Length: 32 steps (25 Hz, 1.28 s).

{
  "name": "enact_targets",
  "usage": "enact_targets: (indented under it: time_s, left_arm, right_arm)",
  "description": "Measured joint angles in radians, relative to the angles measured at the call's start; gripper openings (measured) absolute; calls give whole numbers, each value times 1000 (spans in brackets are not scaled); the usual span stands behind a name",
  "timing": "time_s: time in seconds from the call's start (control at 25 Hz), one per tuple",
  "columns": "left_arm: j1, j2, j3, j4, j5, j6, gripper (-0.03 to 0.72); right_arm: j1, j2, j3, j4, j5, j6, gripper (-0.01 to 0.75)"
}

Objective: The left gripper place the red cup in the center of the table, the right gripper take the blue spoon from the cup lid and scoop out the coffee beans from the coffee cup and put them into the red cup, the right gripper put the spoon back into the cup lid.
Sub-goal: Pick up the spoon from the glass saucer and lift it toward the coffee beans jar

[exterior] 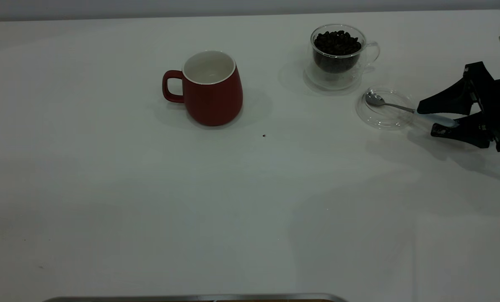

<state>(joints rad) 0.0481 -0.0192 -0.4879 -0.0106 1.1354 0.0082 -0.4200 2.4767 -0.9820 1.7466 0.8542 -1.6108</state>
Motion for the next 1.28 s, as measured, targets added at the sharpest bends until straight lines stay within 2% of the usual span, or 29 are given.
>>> enact_targets:
  time_s: [0.56, 0.88, 1.12, 1.28]
  left_arm:
    - [0, 0, 0, 0, 0, -3, 467]
    - [0, 0, 0, 0, 0, -3, 467]
    - [0, 0, 0, 0, 0, -3, 467]
    - [0, 0, 0, 0, 0, -3, 467]
  right_arm:
    - [0, 0, 0, -30, -4, 1, 282]
    - [0, 0, 0, -64, -5, 27, 260]
    - [0, 0, 0, -72, 0, 43, 207]
    - [0, 0, 0, -74, 7, 55, 235]
